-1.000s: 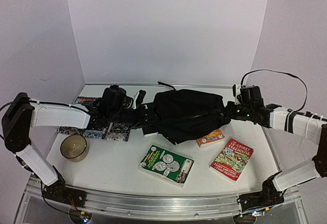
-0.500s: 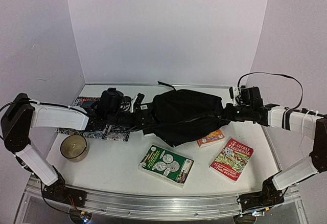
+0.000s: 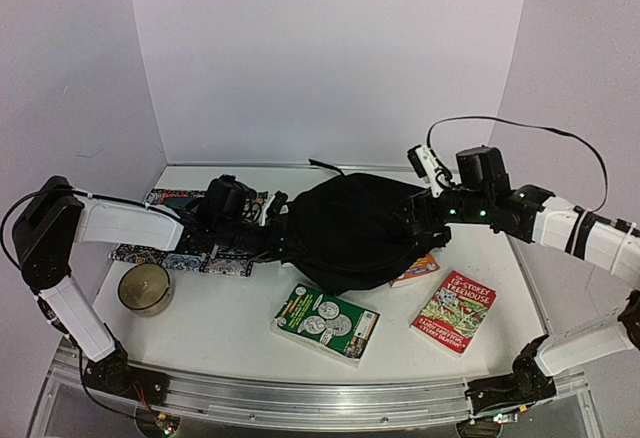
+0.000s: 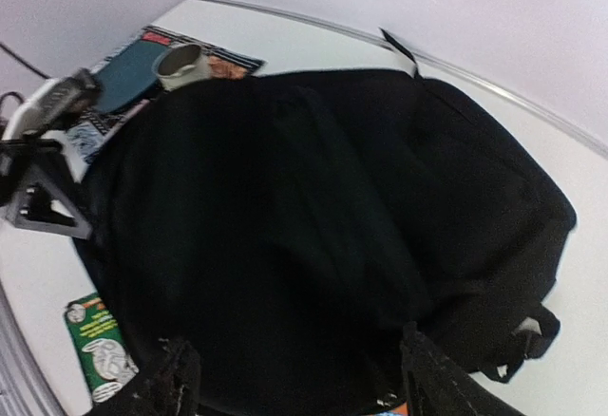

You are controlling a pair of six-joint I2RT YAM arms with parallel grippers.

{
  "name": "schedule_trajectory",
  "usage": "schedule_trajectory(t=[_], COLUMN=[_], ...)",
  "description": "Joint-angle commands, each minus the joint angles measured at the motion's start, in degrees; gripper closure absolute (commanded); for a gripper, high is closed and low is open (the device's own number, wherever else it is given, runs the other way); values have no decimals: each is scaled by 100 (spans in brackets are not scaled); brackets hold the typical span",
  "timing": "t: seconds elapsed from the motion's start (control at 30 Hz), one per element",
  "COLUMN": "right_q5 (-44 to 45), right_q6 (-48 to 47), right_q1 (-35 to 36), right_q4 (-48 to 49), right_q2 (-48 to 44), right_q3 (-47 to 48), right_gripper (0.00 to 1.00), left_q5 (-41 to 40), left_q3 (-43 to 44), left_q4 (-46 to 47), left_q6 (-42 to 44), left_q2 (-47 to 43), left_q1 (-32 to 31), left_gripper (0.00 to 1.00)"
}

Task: Pack the student bag
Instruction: Unzip the largest pocket of the student bag, then open the largest pocket of the student bag.

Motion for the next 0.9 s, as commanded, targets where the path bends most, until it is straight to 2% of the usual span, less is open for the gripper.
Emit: schedule_trajectory(t=[0.0, 0.1, 0.37, 0.53, 0.87], right_q5=[-208, -146, 481, 880, 884], right_q6=[-787, -843, -231, -45, -155], right_q1=[666, 1075, 1839, 1983, 2012], right_q4=[-564, -657, -458, -464, -662], right_q2=[163, 648, 2327, 3182, 3736], right_q3=[621, 893, 1981, 2505, 2645], right_gripper=[19, 14, 11, 11, 8], left_q5=[193, 200, 157, 139, 96], left_q3=[319, 303, 198, 145, 85], left_q4=[124, 127, 139, 163, 174], left_q6=[159, 181, 177, 179, 218], left_q2=[61, 33, 6, -10, -41], left_q1=[-35, -52, -80, -103, -107], left_gripper=[100, 100, 100, 100, 100])
